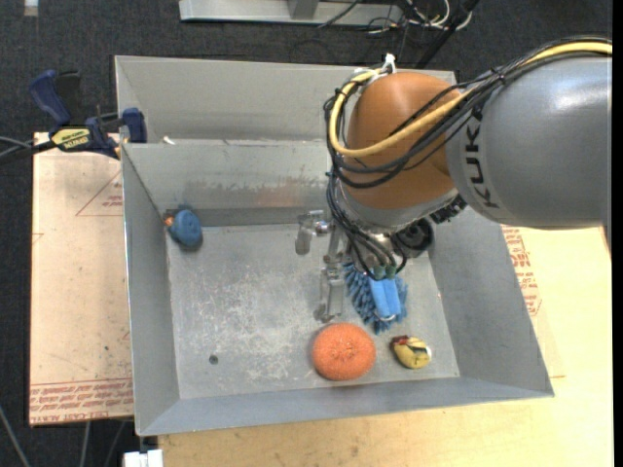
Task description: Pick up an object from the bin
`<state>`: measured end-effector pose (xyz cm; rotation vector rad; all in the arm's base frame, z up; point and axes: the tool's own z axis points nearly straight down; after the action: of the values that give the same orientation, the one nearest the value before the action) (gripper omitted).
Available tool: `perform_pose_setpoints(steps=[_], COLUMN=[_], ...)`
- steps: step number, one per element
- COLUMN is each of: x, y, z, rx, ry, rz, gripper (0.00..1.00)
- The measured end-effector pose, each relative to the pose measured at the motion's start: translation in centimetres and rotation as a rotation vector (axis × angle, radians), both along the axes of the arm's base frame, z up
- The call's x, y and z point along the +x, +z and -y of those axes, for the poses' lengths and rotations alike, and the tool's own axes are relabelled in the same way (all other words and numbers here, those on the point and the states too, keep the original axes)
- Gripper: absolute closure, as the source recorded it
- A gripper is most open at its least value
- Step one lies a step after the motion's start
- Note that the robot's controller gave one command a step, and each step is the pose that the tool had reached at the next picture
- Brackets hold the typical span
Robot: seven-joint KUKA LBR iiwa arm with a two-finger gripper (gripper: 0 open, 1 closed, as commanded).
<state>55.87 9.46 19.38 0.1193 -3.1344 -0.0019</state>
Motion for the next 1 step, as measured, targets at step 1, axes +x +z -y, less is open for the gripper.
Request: perform_pose_setpoints(steps=[1], x=[-3.40], y=[-3.25], z=[2.89], rx=[0.002], ry=[0.103], rz=[0.010], gripper=[0.00])
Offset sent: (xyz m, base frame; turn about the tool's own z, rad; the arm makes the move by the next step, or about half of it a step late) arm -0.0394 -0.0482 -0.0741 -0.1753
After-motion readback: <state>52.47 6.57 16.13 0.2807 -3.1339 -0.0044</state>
